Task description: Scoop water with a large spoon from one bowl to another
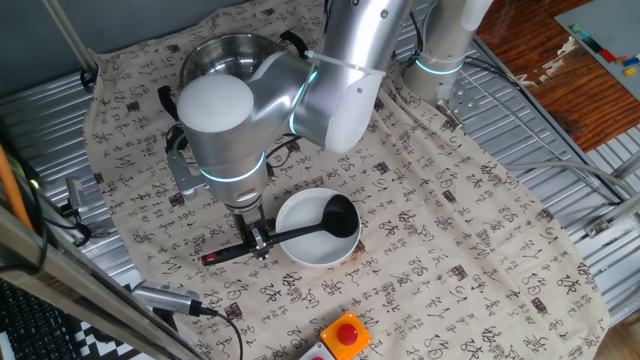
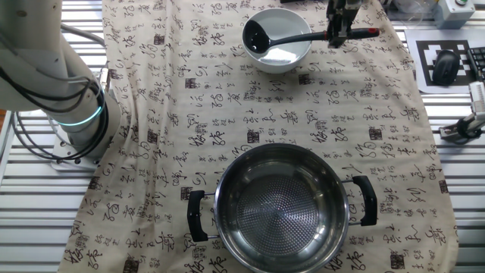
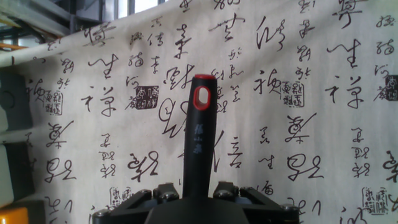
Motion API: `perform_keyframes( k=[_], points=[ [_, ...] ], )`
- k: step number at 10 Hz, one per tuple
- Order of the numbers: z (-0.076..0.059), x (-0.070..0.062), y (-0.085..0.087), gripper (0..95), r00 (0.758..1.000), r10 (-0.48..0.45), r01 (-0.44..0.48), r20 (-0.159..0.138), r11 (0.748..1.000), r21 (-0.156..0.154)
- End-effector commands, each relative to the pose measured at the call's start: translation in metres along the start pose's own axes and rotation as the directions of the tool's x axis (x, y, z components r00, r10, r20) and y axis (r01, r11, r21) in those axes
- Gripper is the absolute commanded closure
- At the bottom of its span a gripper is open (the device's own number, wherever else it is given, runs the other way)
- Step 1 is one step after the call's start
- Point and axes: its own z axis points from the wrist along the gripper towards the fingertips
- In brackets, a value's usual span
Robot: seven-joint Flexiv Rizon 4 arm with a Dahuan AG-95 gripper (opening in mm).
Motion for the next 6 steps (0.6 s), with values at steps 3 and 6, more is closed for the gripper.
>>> perform_keyframes(
  k=[3, 6],
  points=[
    [0.0004, 0.0004, 0.0004, 57.0, 1.0, 0.004, -0.004, 0.0, 1.0, 0.0],
    [0.0014, -0.0004, 0.0015, 76.0, 1.0, 0.01, -0.01, -0.001, 1.0, 0.0]
  ],
)
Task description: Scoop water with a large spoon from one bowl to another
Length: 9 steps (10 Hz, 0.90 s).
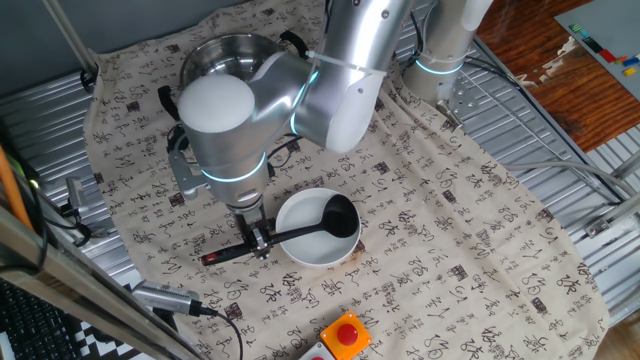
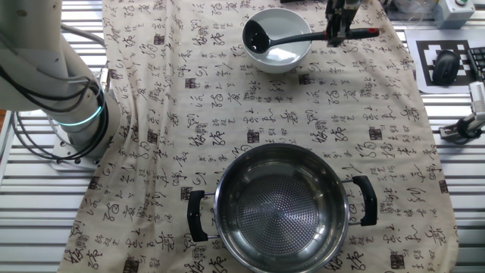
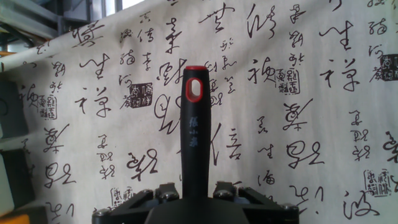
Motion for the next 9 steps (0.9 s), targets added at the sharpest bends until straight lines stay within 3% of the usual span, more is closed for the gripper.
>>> perform_keyframes(
  k=[1, 5, 9],
  points=[
    [0.0, 0.0, 0.0, 95.0, 1.0, 0.004, -0.004, -0.002, 1.0, 0.001],
    [-0.003, -0.001, 0.001, 95.0, 1.0, -0.005, 0.005, -0.01, 1.0, -0.012],
    [-0.018, -0.005, 0.009, 95.0, 0.999, -0.018, 0.018, -0.041, 1.0, -0.017]
  ],
)
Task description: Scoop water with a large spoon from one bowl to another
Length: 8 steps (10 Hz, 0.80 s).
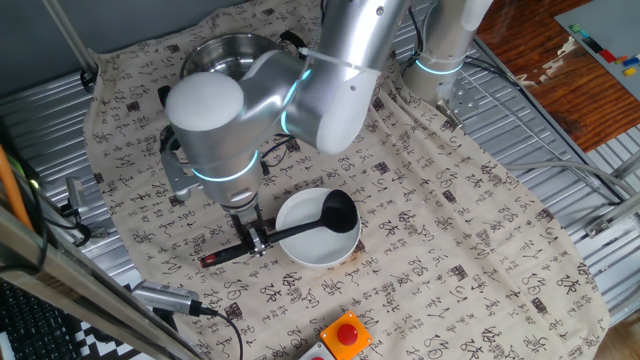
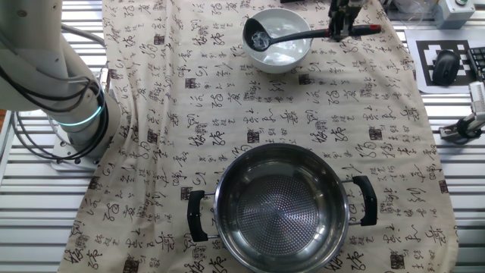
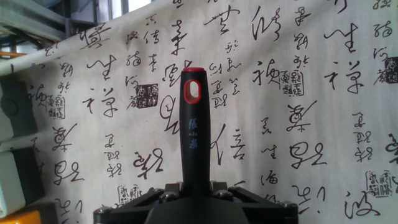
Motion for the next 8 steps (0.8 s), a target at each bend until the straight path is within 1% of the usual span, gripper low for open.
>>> perform_keyframes(
  k=[1, 2, 5, 7, 8],
  points=[
    [-0.0056, 0.0005, 0.0032, 95.0, 1.0, -0.007, 0.007, -0.003, 1.0, -0.004],
    [-0.0092, 0.0006, 0.0052, 95.0, 1.0, -0.012, 0.012, -0.003, 1.0, -0.005],
    [-0.01, -0.0007, 0.0056, 95.0, 1.0, -0.02, 0.02, -0.001, 1.0, -0.005],
    [-0.0118, -0.0048, 0.0063, 95.0, 1.0, -0.031, 0.031, 0.005, 0.999, -0.005],
    [-0.0129, -0.0076, 0.0072, 95.0, 0.999, -0.042, 0.043, 0.013, 0.999, -0.006]
  ],
)
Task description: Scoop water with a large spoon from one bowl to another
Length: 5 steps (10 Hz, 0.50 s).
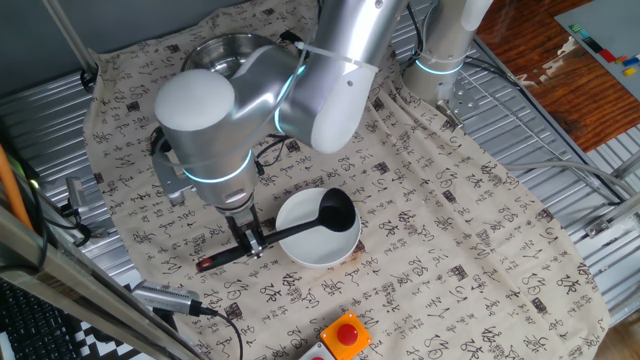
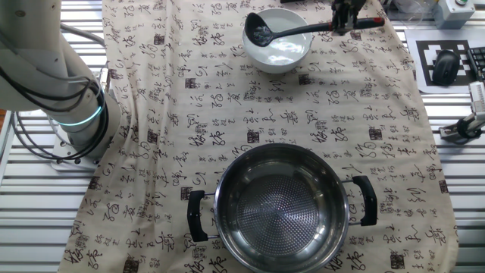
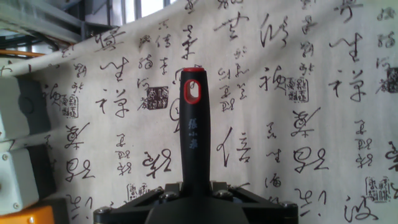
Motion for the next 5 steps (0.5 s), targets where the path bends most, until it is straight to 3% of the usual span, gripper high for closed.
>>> perform_keyframes(
  k=[1, 5],
  points=[
    [-0.002, -0.004, 0.001, 95.0, 1.0, -0.017, 0.018, 0.018, 1.0, -0.003],
    [-0.009, -0.016, 0.006, 95.0, 0.998, -0.033, 0.034, 0.049, 0.999, -0.031]
  ],
)
